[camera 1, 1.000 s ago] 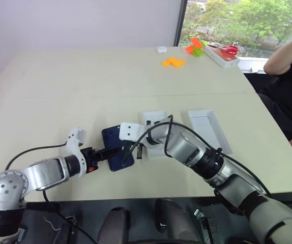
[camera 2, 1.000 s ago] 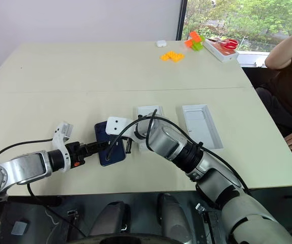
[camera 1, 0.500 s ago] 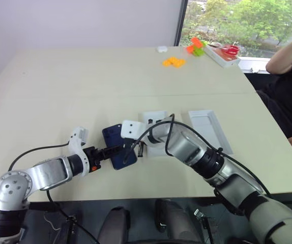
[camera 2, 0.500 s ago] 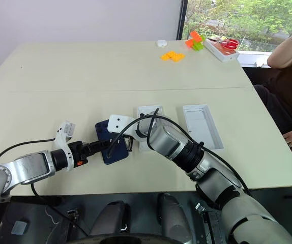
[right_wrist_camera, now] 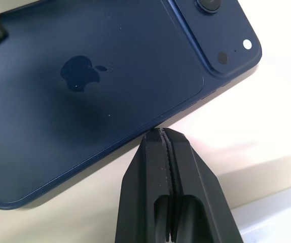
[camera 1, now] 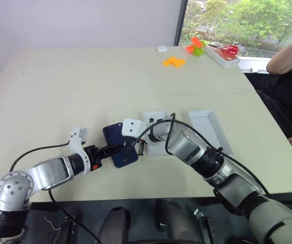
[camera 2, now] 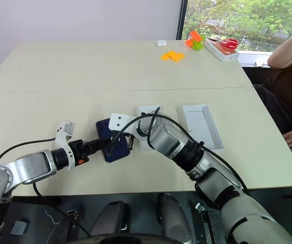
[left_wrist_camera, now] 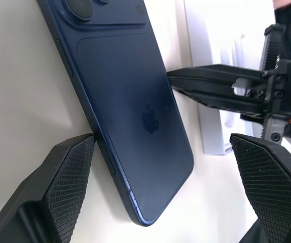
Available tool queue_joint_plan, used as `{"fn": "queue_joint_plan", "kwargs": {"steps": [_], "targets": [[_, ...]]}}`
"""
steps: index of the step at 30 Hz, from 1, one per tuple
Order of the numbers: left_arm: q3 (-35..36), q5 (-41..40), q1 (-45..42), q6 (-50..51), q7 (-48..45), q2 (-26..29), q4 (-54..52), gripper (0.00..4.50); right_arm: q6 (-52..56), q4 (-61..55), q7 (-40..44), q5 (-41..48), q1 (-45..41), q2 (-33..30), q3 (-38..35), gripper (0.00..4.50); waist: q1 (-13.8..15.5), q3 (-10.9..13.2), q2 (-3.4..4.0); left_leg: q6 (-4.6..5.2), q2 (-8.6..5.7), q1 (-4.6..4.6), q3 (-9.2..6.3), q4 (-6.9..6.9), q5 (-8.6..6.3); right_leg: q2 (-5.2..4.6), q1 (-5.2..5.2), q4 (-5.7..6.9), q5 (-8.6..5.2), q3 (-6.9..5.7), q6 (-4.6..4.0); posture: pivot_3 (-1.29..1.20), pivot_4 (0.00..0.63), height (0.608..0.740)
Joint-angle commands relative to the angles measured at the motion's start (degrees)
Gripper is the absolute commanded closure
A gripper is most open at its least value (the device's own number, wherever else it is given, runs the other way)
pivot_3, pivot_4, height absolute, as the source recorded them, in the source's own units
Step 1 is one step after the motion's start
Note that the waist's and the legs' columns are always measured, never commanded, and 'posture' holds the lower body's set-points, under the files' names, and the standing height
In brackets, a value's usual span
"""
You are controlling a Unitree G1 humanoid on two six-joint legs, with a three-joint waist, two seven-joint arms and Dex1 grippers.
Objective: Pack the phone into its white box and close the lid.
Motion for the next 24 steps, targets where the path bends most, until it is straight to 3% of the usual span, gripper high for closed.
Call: {"fn": "queue_joint_plan", "kwargs": {"steps": [1, 15, 24], "targets": [[-1.8, -5.6, -3.1, -2.2, -2.0, -2.6, -5.3, 0.00, -0.6, -0.2, 2.5, 2.2, 1.0, 3.8, 3.1, 4.46, 0.0, 0.0, 0.00, 0.00, 0.00, -0.01, 0.00, -0.01, 0.00, 0.00, 0.01, -0.02, 0.00, -0.01, 0.00, 0.00, 0.150, 0.740], [-3.5, -5.3, -3.5, -4.2, 0.5, -4.1, -4.1, 0.00, -1.0, 0.2, 3.2, 1.2, 1.1, 4.4, 2.5, 4.46, -0.3, 0.1, -0.02, 0.00, 0.15, -0.08, -0.02, -0.19, -0.01, 0.15, -0.05, -0.24, 0.14, -0.07, -0.20, 0.00, 0.150, 0.740], [0.0, -4.8, 1.0, -6.3, 2.5, -1.4, -3.2, 0.00, -0.7, -0.1, 3.1, 0.9, 1.3, 4.3, 2.2, 4.46, -0.7, 0.1, -0.03, 0.00, 0.21, -0.06, 0.00, -0.21, -0.01, 0.19, -0.05, -0.28, 0.12, -0.06, -0.17, 0.00, 0.150, 0.740]]}}
